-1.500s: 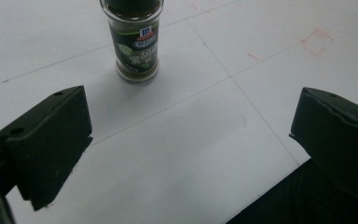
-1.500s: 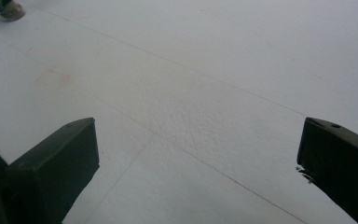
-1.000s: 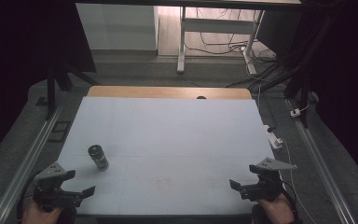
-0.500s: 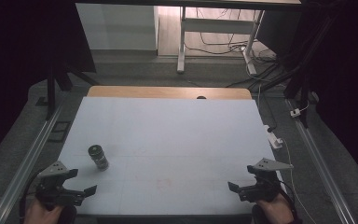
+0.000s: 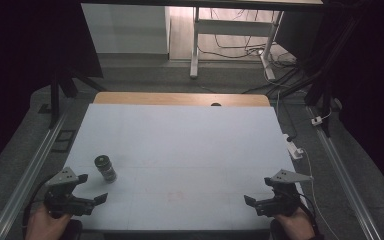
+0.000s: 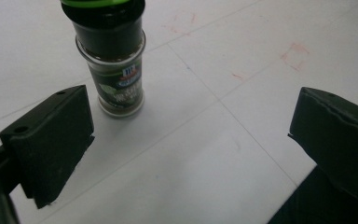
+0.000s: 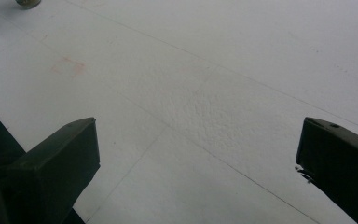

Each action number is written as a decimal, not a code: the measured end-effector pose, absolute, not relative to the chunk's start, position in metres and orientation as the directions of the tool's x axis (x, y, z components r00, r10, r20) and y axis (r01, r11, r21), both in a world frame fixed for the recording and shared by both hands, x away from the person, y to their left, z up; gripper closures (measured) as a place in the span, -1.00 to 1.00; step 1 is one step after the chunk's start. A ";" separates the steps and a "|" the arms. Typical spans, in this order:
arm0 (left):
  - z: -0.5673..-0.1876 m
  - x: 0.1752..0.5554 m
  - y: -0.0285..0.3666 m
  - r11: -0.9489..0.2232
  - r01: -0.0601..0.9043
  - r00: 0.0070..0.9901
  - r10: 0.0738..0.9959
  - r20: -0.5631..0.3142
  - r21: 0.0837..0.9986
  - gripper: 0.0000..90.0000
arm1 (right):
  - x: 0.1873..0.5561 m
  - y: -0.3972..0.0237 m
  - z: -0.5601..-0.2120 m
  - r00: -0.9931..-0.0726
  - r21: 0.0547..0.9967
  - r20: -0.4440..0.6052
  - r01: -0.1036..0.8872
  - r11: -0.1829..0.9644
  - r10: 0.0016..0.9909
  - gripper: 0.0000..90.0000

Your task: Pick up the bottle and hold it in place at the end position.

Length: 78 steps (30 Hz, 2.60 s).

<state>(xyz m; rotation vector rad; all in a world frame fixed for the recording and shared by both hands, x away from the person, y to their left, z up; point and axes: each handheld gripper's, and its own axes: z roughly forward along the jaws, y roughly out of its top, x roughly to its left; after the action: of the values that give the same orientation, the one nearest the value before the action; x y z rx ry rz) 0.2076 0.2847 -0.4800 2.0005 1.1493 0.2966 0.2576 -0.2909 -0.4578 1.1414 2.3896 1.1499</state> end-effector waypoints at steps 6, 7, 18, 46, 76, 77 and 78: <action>-0.483 0.216 0.286 -0.284 0.605 0.550 0.825 -0.132 0.743 -0.97 | 0.258 -0.291 -0.458 -0.660 0.747 0.101 0.544 0.381 0.744 -1.00; -0.483 0.217 0.286 -0.292 0.599 0.549 0.827 -0.117 0.746 -0.97 | 0.258 -0.291 -0.458 -0.661 0.747 0.103 0.545 0.382 0.743 -1.00; -0.493 0.240 0.291 -0.261 0.655 0.514 0.842 -0.165 0.709 -1.00 | 0.258 -0.290 -0.458 -0.663 0.739 0.100 0.549 0.390 0.742 -1.00; -0.514 0.288 0.291 -0.333 0.677 0.565 0.807 -0.172 0.656 -0.88 | 0.259 -0.287 -0.459 -0.669 0.729 0.091 0.549 0.408 0.738 -1.00; -0.511 0.285 0.289 -0.434 0.627 0.616 0.785 -0.070 0.646 0.20 | 0.258 -0.286 -0.459 -0.674 0.726 0.081 0.545 0.420 0.734 -1.00; -0.510 0.285 0.289 -0.425 0.626 0.613 0.787 -0.075 0.653 0.20 | 0.258 -0.286 -0.459 -0.674 0.725 0.082 0.545 0.420 0.734 -1.00; -0.509 0.284 0.290 -0.419 0.624 0.613 0.786 -0.080 0.660 0.20 | 0.258 -0.286 -0.459 -0.674 0.725 0.082 0.545 0.420 0.734 -1.00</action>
<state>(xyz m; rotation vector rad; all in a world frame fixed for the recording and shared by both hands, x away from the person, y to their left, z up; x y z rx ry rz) 0.2843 0.2899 -0.5092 2.1755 1.1043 0.3168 0.2580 -0.2861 -0.4591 1.1185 2.4281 1.1003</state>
